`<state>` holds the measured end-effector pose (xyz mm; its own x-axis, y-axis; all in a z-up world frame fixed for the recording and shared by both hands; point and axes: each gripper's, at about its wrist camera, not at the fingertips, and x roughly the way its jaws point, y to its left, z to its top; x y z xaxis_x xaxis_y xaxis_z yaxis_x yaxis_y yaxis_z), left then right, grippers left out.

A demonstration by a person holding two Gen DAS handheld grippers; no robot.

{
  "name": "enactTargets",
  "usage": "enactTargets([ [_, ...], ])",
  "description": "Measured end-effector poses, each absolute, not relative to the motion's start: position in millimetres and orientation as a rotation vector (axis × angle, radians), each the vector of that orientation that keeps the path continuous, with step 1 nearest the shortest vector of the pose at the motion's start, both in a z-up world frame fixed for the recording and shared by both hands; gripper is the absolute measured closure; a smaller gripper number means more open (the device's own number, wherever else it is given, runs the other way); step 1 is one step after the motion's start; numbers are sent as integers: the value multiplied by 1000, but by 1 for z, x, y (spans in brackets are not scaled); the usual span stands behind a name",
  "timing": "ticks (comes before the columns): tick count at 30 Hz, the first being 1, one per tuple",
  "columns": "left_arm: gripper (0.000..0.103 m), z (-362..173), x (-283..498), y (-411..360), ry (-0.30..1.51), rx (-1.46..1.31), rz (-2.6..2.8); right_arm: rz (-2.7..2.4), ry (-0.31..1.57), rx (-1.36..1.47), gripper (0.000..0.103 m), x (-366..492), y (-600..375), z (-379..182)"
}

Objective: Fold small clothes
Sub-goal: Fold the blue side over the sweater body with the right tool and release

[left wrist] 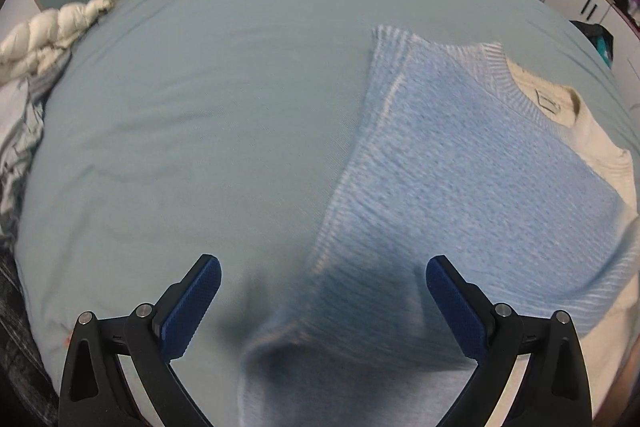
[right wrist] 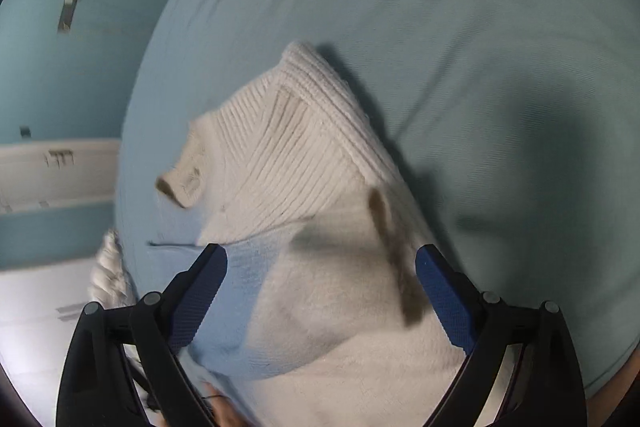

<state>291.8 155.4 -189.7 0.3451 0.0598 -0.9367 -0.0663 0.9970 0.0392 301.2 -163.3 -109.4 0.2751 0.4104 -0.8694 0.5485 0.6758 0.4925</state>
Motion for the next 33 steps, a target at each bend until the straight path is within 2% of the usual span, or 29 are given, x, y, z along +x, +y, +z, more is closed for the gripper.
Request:
enactTargets([
  [1,0,-189,293,157,1209,8,85,-124,1342,846,23,309,-160,-110],
  [2,0,-188,292,157,1198,39,88,-114,1347,826,49,313,-157,-113],
  [3,0,-188,292,157,1190,58,91,-105,1383,805,65,319,-150,-120],
  [4,0,-189,291,157,1181,76,93,-115,1427,784,92,323,-145,-125],
  [7,0,-187,292,156,1161,113,94,-91,1369,715,95,307,-142,-105],
  [10,0,-186,290,155,1150,92,71,27,1187,662,97,308,-127,-39],
  [13,0,-193,291,155,1182,70,56,151,1024,597,97,302,-117,9],
  [15,0,-206,288,153,1222,58,55,134,977,535,96,297,-120,19],
  [16,0,-211,286,152,1238,54,55,77,974,530,89,294,-128,13],
  [18,0,-224,282,150,1281,51,52,-104,1015,567,57,294,-156,-6],
  [19,0,-227,281,149,1292,49,55,-168,1055,615,27,290,-173,-17],
  [20,0,-228,279,149,1289,38,59,-207,1080,708,23,283,-193,-32],
  [23,0,-225,277,150,1284,25,50,-164,1105,791,23,262,-214,-56],
  [29,0,-224,270,142,1235,109,32,7,1273,476,23,243,-173,-83],
  [33,0,-226,270,134,1229,121,38,81,1239,331,26,242,-147,-91],
])
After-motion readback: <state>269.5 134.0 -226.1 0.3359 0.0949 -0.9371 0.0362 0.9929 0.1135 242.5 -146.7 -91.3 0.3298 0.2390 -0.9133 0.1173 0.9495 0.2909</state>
